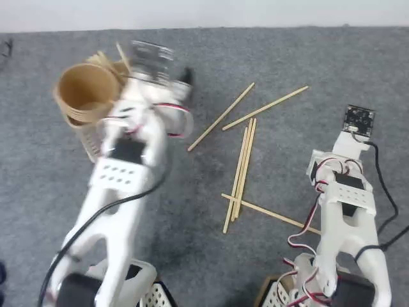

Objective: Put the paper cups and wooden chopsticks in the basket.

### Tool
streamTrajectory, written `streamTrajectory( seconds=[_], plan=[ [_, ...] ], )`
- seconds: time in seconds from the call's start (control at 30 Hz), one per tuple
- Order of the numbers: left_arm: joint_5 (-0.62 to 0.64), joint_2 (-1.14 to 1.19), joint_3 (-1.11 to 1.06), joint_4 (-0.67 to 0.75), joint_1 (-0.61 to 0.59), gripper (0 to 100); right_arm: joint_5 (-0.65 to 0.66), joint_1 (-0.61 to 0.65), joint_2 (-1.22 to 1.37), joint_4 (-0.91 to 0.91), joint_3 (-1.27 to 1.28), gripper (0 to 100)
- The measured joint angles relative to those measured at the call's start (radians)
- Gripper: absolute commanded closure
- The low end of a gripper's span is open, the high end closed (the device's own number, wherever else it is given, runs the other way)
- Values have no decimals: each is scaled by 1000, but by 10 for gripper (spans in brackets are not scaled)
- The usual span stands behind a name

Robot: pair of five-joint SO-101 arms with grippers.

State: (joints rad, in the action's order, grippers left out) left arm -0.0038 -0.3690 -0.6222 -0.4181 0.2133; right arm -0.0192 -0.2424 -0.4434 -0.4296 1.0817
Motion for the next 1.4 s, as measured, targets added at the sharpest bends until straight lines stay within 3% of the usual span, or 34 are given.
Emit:
streamTrajectory(
  seconds=[0.17,0.33,0.47,0.87,1.17,1.4],
  plan=[
    [-48,230,80,-21,109,837,-15,-5,0,0,0,991],
    [-48,499,262,-143,109,837,-15,-3,0,0,0,991],
    [-48,583,350,-184,81,838,-15,-2,0,0,0,991],
    [-89,370,285,-213,-43,838,-15,-3,0,0,0,991],
    [-196,144,285,-356,-311,836,-15,-3,0,0,0,991],
    [-233,14,285,-381,-465,835,-15,-3,0,0,0,991]
  ],
)
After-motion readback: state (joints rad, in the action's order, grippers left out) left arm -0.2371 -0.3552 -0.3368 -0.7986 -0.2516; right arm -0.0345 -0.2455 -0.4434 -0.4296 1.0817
